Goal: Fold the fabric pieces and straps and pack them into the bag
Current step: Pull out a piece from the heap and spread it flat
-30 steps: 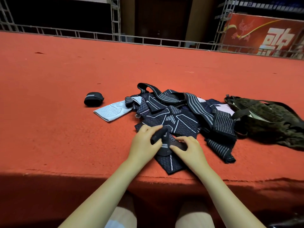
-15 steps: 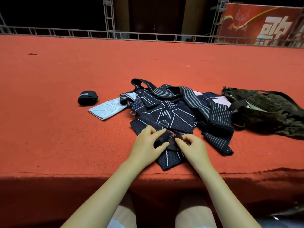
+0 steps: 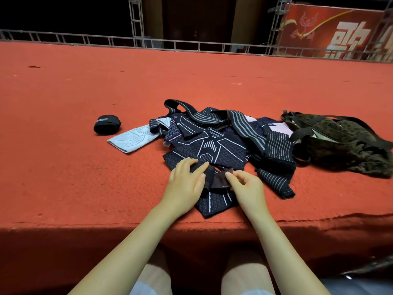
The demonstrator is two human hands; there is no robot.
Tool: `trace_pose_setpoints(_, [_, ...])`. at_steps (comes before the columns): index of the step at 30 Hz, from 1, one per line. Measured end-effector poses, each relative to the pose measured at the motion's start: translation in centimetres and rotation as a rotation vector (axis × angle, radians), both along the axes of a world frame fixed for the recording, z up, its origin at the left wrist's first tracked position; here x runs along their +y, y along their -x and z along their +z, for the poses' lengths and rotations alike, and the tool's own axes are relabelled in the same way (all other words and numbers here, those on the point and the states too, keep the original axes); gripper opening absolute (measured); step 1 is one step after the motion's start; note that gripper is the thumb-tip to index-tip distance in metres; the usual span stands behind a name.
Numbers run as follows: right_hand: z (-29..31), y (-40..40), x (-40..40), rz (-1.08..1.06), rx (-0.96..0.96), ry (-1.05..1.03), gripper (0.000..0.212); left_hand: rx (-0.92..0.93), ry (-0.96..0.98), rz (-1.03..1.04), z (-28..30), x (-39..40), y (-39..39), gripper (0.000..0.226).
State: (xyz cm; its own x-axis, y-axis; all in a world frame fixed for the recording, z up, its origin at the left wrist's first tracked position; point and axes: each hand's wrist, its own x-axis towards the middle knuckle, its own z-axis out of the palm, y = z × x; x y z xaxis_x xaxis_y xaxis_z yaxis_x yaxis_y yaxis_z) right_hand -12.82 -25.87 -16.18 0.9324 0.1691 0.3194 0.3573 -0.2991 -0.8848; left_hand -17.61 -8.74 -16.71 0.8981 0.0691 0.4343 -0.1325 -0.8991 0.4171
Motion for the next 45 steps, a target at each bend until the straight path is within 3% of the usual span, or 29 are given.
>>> trace_pose_setpoints(5, [0.4,0.2,0.1,-0.004,0.02,-0.046,0.024,0.019,0.058,-0.027,-0.2,0.3,-0.4,0.043])
trace_pose_setpoints(13, [1.0,0.7,1.2,0.126,0.002,-0.082,0.021,0.086,0.322,0.028,-0.2,0.9,-0.9,0.046])
trace_pose_setpoints(18, [1.5,0.8,1.0,0.072,0.141,-0.195,0.028,0.073,0.375,0.029,-0.1,0.9,-0.9,0.046])
trace_pose_setpoints(22, [1.1,1.1,1.0,-0.056,0.097,-0.145,0.016,0.058,0.379,0.036,-0.1,0.7,-0.8,0.045])
trace_pose_setpoints(25, [0.6,1.2,1.4,-0.082,0.025,0.071,0.009,0.044,0.366,0.048,0.0,0.7,-0.7,0.045])
trace_pose_setpoints(28, [0.0,0.9,1.4,-0.165,-0.094,0.234,0.028,0.051,0.348,0.055,0.0,0.7,-0.7,0.046])
trace_pose_setpoints(36, [-0.2,0.5,2.1,-0.303,0.004,0.095,0.037,0.062,0.358,0.102,0.3,0.4,-0.4,0.046])
trace_pose_setpoints(45, [0.5,1.0,2.2,-0.132,-0.023,-0.078,0.041,0.024,0.458,0.163,0.3,0.7,-0.8,0.041])
